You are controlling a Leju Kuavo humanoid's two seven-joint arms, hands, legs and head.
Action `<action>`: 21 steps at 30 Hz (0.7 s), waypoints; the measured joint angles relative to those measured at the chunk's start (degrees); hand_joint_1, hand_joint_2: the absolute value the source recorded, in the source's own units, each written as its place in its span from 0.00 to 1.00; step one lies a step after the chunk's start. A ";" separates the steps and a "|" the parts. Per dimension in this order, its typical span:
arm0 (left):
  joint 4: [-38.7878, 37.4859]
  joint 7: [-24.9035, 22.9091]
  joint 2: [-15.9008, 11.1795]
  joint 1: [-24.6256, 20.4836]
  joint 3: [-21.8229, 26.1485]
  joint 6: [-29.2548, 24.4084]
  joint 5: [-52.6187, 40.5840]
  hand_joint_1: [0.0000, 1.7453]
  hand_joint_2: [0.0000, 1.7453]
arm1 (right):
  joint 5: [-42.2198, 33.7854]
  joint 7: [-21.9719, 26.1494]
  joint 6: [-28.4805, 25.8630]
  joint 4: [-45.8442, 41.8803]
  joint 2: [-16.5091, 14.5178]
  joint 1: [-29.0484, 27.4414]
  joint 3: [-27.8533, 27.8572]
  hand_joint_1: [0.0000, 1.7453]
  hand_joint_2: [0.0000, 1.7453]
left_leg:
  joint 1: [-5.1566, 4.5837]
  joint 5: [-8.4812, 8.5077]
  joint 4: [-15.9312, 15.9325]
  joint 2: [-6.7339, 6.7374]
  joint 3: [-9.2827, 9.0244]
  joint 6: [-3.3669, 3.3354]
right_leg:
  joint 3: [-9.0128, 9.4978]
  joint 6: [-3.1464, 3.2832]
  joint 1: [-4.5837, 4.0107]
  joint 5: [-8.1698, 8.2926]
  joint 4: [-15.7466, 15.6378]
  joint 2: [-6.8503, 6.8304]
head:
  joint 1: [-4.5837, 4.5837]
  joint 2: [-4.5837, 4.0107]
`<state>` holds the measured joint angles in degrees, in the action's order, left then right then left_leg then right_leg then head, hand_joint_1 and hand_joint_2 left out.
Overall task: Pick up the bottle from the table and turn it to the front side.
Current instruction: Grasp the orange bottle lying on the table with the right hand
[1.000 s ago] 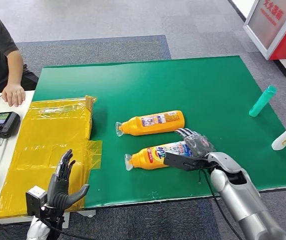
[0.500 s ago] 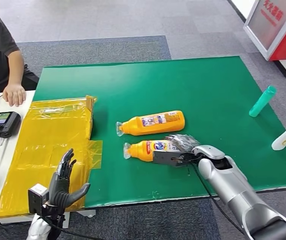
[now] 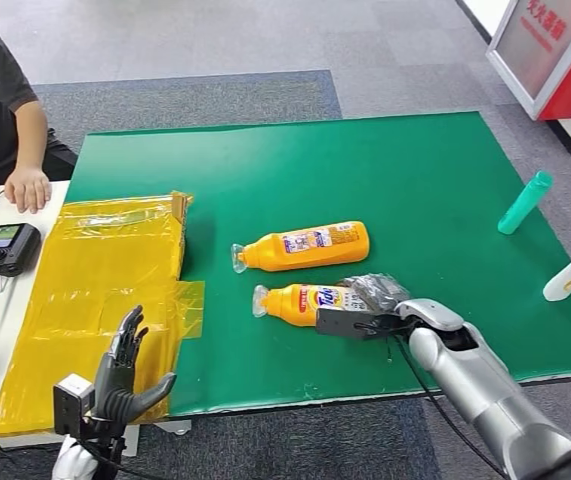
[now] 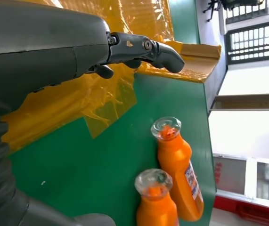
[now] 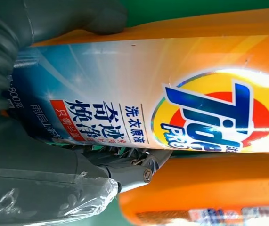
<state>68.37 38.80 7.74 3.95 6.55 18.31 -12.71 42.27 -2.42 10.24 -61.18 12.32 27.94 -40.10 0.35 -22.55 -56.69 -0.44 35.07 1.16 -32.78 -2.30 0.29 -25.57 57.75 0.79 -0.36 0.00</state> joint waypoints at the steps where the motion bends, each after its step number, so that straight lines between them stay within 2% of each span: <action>1: 0.12 0.00 -0.02 0.30 0.15 0.33 -0.02 0.00 1.00 | -0.27 0.31 -1.04 -2.45 0.61 -1.90 0.65 1.00 1.00 | 0.00 -0.03 0.00 -0.01 0.01 0.01 | -0.01 0.01 0.00 -0.02 0.00 0.00 | 0.00 0.00; 6: 1.03 0.02 -0.02 1.53 0.48 2.62 0.14 0.00 1.00 | -1.08 4.50 -6.24 -13.53 1.57 -11.75 4.77 1.00 1.00 | 0.00 -0.13 0.01 -0.02 0.03 0.04 | -0.05 0.08 -0.02 -0.11 0.00 0.00 | 0.02 -0.01; 10: 1.91 0.02 -0.02 1.69 0.25 3.46 0.13 0.00 1.00 | -2.62 8.74 -10.45 -19.10 -0.57 -17.62 7.90 1.00 1.00 | 0.02 -0.14 0.04 -0.01 0.03 0.07 | -0.06 0.15 -0.08 -0.16 0.00 -0.01 | 0.02 0.00; 16: 2.58 0.02 0.01 1.60 -0.10 3.58 0.19 0.00 1.00 | -3.03 9.76 -11.58 -21.55 -2.53 -19.94 9.65 1.00 1.00 | 0.02 -0.12 0.05 0.00 0.02 0.09 | -0.07 0.16 -0.08 -0.17 0.00 -0.01 | 0.02 0.00; 21: 3.85 -0.04 -0.08 0.11 -2.19 6.67 1.91 0.00 1.00 | -5.57 13.96 -13.55 -23.42 -6.01 -20.86 11.54 1.00 1.00 | 0.01 -0.07 0.05 0.00 0.02 0.08 | -0.06 0.11 -0.03 -0.11 0.00 -0.01 | 0.00 0.00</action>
<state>72.22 38.76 7.66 4.06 4.36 24.98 -10.80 36.71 11.54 -3.31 -84.60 6.31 7.07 -28.56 0.37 -22.62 -56.64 -0.44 35.09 1.23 -32.84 -2.19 0.26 -25.67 57.75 0.79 -0.35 0.00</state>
